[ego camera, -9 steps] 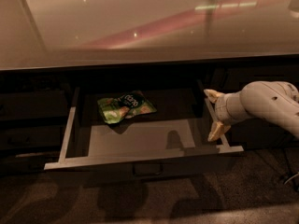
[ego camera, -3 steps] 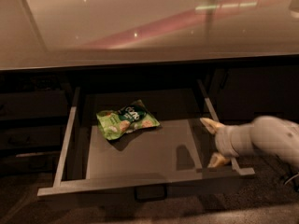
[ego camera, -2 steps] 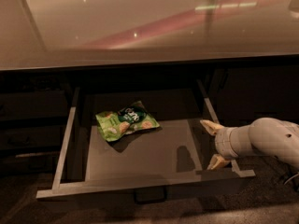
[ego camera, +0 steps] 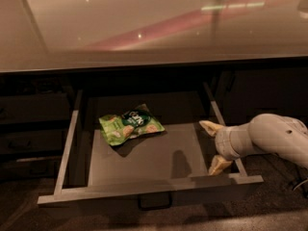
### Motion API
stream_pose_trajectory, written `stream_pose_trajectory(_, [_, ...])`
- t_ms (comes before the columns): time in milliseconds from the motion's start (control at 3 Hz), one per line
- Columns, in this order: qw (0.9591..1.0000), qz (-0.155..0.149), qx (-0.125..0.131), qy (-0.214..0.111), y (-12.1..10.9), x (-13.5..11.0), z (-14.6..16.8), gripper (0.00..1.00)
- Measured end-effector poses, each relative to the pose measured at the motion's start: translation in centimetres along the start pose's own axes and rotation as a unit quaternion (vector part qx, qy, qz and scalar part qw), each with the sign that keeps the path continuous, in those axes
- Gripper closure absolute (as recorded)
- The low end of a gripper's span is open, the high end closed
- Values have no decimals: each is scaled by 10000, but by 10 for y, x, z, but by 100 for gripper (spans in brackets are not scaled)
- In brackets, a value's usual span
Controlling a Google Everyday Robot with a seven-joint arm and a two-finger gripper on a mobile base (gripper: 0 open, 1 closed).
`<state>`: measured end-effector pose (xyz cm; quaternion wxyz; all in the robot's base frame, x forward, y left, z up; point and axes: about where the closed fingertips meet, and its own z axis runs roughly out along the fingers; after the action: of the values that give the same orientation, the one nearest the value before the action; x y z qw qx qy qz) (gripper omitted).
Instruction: Open top drawer
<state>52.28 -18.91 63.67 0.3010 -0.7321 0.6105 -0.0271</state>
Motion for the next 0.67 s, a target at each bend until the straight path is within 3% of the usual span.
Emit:
stream_pose_trajectory(333, [9981, -605, 57, -113, -11, -58, -18, 0])
stream_pose_trajectory(667, [9929, -1158, 197, -211, -17, -114, -38, 0])
